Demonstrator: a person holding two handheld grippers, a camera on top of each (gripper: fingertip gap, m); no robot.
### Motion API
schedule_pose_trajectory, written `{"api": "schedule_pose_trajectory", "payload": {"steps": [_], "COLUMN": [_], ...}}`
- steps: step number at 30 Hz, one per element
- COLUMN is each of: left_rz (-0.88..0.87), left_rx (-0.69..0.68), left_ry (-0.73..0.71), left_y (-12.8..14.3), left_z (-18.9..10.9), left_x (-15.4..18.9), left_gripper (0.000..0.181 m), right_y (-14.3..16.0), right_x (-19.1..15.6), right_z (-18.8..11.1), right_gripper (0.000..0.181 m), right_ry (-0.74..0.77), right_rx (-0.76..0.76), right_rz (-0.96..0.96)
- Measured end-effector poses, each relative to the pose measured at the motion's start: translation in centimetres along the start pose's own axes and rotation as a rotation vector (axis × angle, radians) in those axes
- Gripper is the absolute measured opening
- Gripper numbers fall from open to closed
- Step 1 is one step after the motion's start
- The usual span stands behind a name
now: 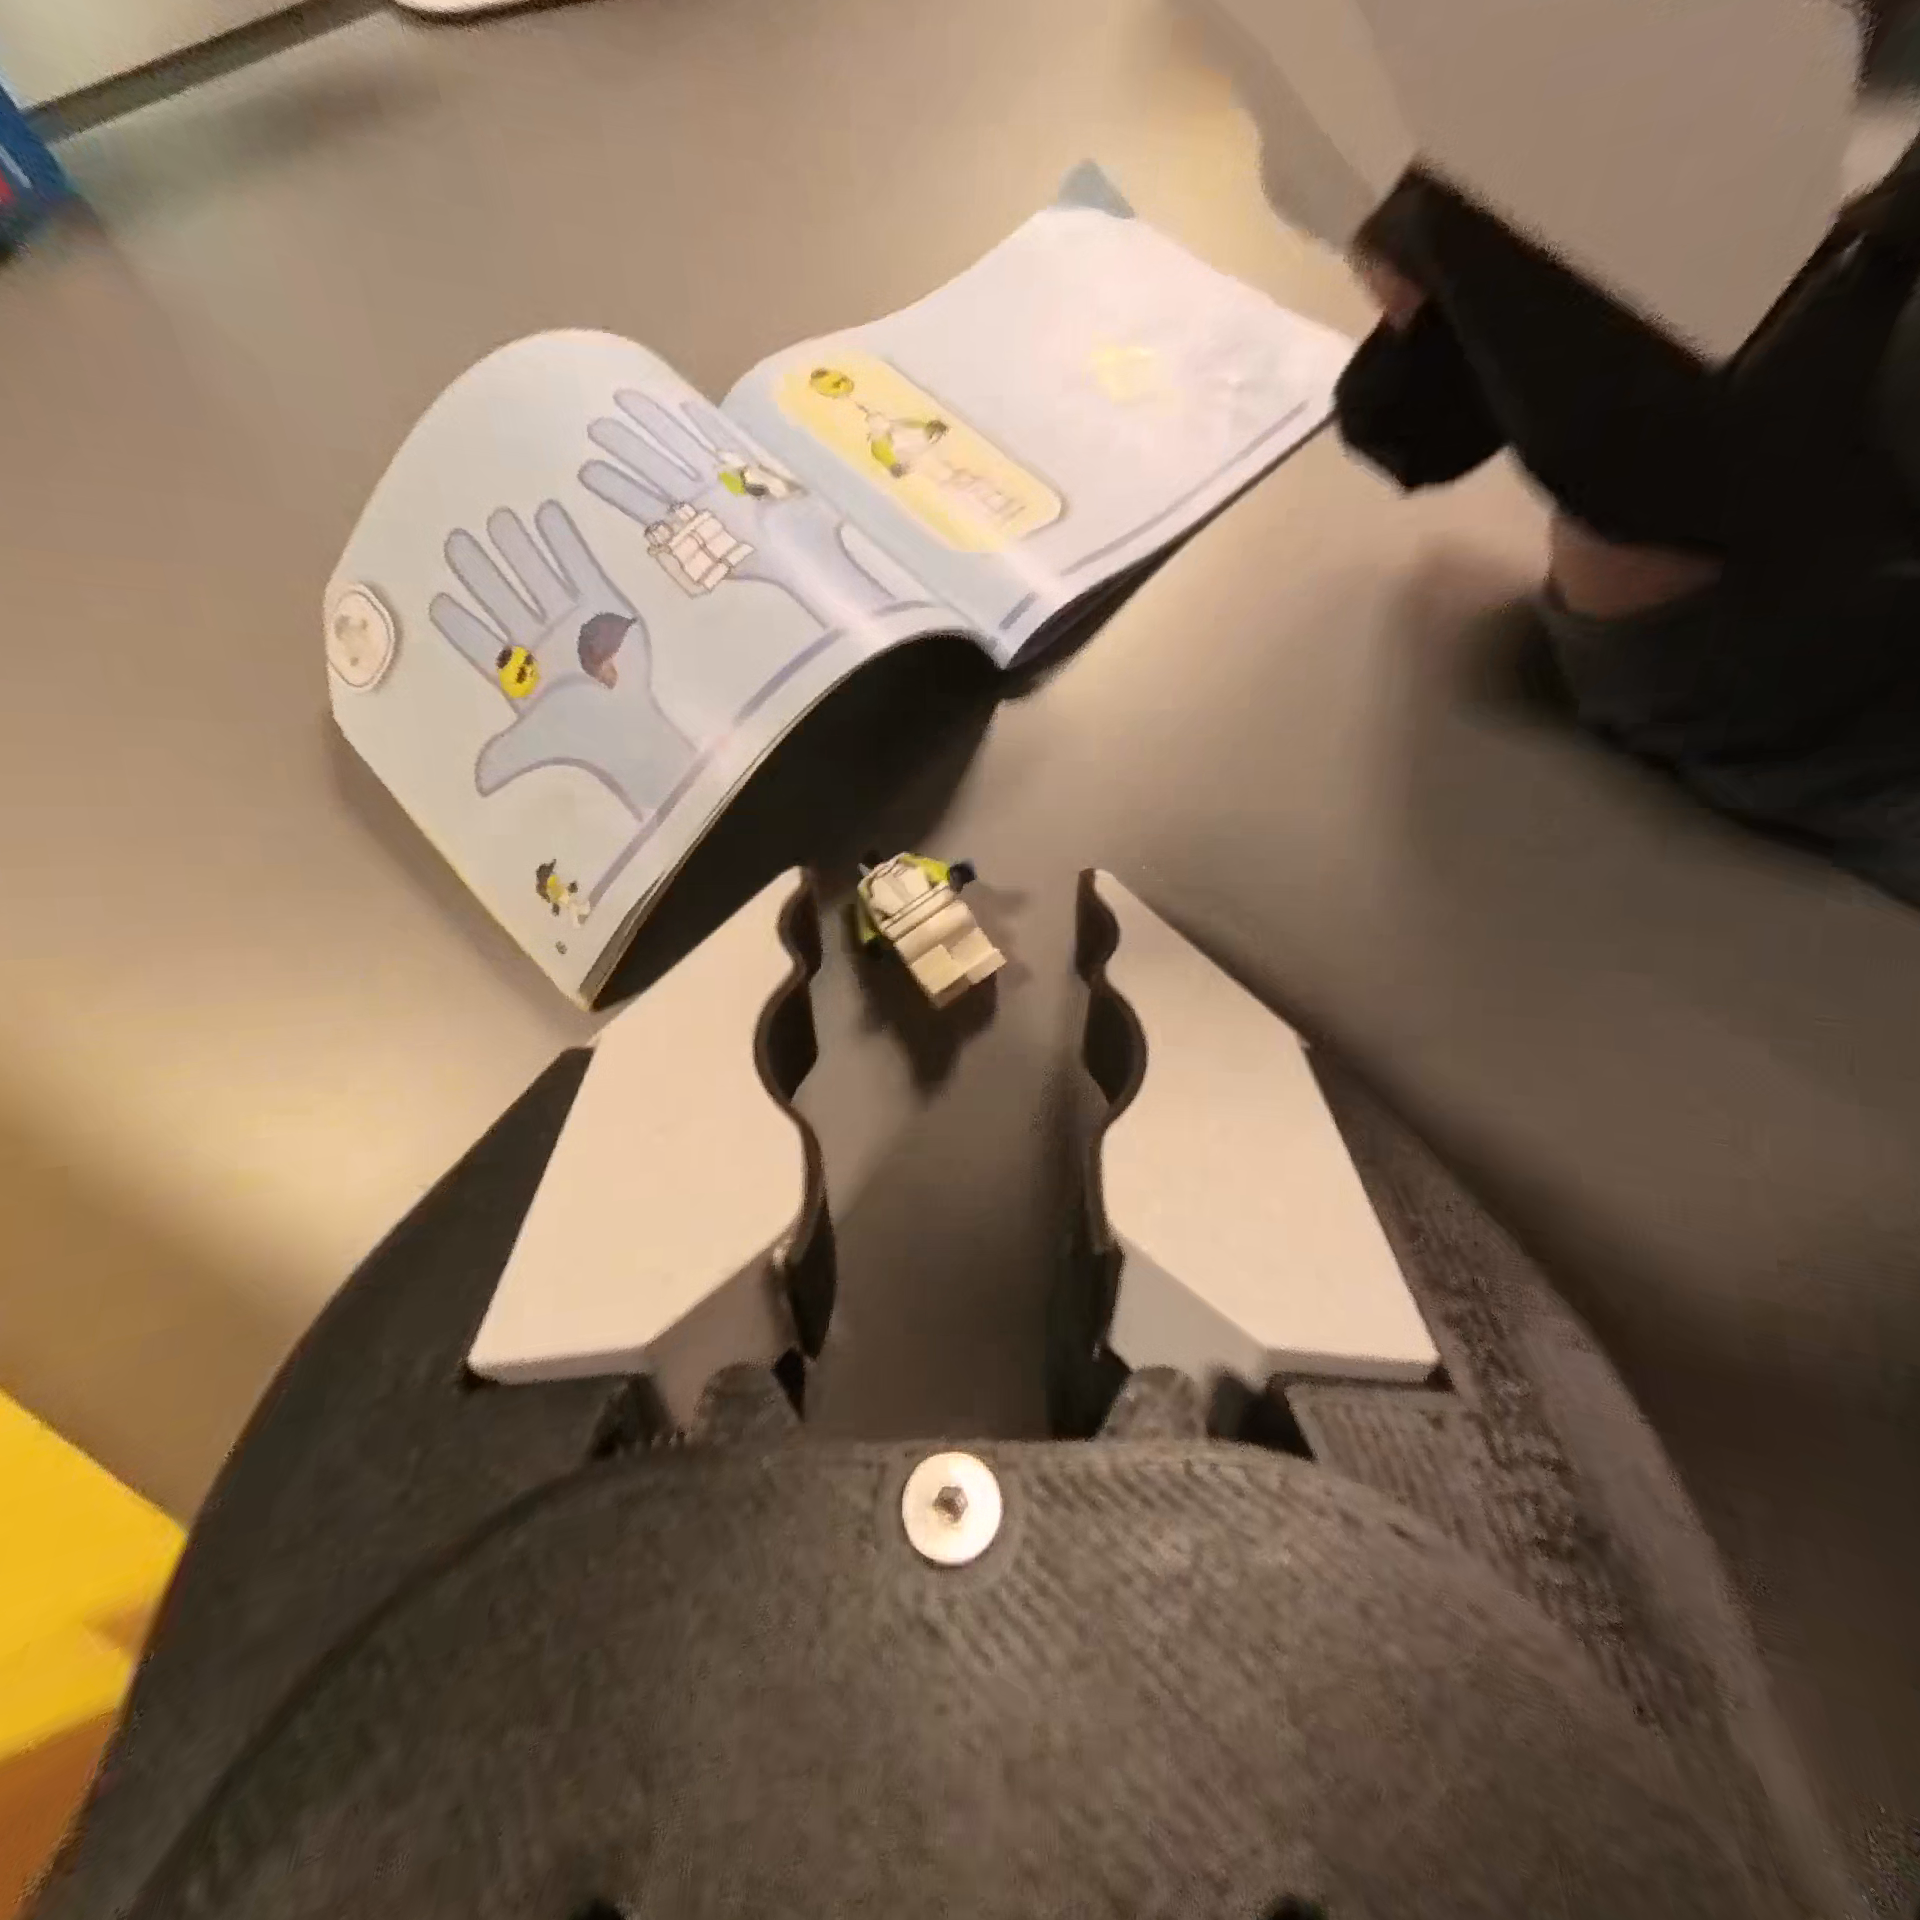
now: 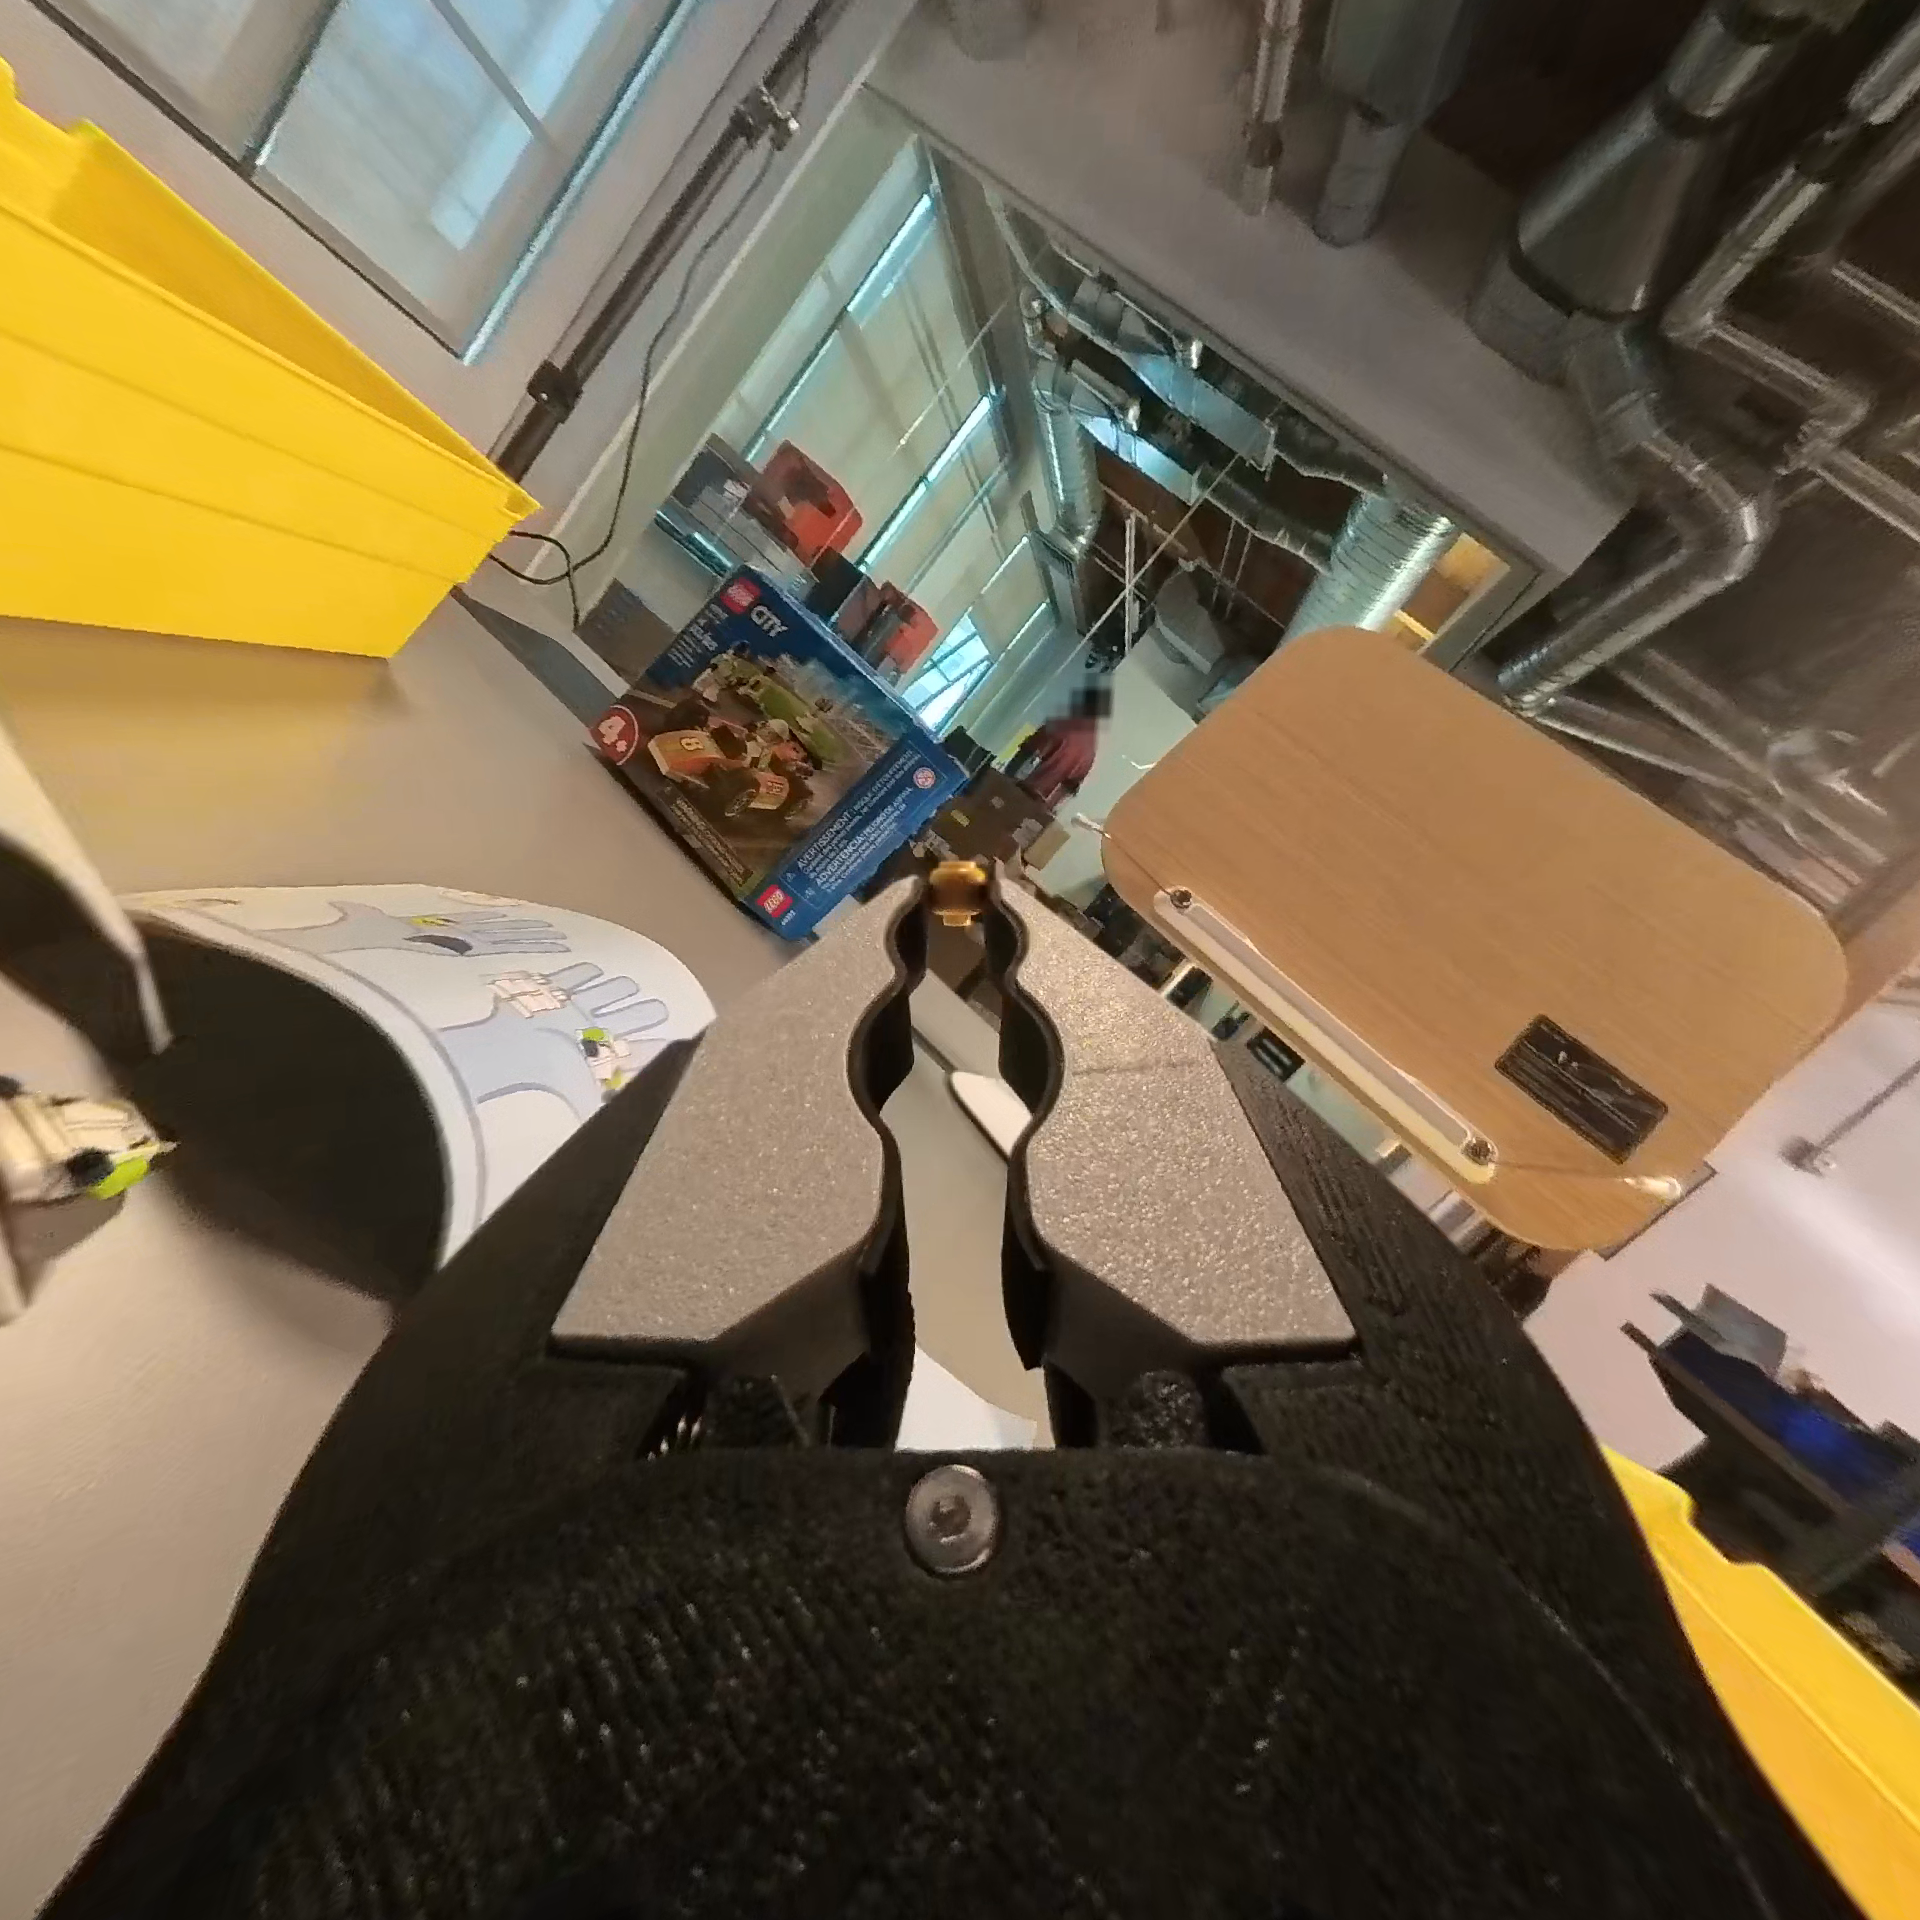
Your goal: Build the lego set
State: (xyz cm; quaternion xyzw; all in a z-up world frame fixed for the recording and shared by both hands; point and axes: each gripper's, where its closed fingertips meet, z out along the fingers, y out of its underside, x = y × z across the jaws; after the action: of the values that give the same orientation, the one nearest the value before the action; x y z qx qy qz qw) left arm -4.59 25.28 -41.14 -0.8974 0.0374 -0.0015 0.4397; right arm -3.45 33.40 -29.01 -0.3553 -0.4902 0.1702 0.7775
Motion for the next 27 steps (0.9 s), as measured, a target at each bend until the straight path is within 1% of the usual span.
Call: {"api": "schedule_pose_trajectory", "payload": {"steps": [1, 4, 5, 10, 13, 17, 19, 21, 22, 23, 24, 27], "left_rz": [0.014, 0.006, 0.001, 0.036, 0.048, 0.086, 0.099, 0.122, 0.13, 0.143, 0.161, 0.261], "left_rx": [-0.033, -0.046, -0.047, -0.048, -0.047, -0.049, -0.05, -0.033, -0.031, -0.028, -0.031, -0.065], "left_ry": [-0.011, 0.017, 0.038, 0.09, 0.112, 0.154, 0.199, 0.309, 0.376, 0.457, 0.503, 0.547], "left_y": [0.6, 0.9, 1.0, 0.7, 0.7, 0.7, 0.8, 0.6, 0.6, 0.5, 0.5, 0.8], "left_z": [0.2, 0.0, -0.1, 0.3, 0.3, 0.2, 0.1, -0.4, -0.6, -1.0, -1.1, -0.5], "left_x": [-0.3, -0.3, -0.1, 0.1, 0.3, 0.5, 0.5, 1.6, 2.2, 2.9, 3.2, 3.2], "left_gripper": [0.046, 0.047, 0.043, 0.039, 0.024, 0.023, 0.023, 0.023, 0.023, 0.022, 0.023, 0.023], "right_y": [0.1, 0.1, 0.1, 0.2, 0.0, 0.3, 0.4, 0.5, 0.6, 0.5, 0.4, 0.5], "right_x": [0.1, 0.1, -0.2, -1.1, -1.8, -2.5, -2.9, -4.1, -4.4, -4.5, -4.5, -4.4], "right_z": [0.1, 0.2, 0.3, 0.3, -0.2, -1.4, -2.4, -3.8, -4.5, -5.2, -5.7, -6.5], "right_gripper": [0.008, 0.008, 0.008, 0.008, 0.008, 0.008, 0.008, 0.008, 0.008, 0.008, 0.008, 0.008], "right_ry": [0.002, -0.004, -0.016, -0.056, -0.091, -0.136, -0.148, -0.2, -0.217, -0.234, -0.242, -0.244], "right_rx": [-0.001, 0.002, 0.005, -0.009, -0.006, 0.01, 0.044, 0.115, 0.141, 0.164, 0.182, 0.211], "right_rz": [0.01, 0.022, 0.019, -0.034, -0.101, -0.303, -0.499, -0.695, -0.749, -0.771, -0.787, -0.844]}}
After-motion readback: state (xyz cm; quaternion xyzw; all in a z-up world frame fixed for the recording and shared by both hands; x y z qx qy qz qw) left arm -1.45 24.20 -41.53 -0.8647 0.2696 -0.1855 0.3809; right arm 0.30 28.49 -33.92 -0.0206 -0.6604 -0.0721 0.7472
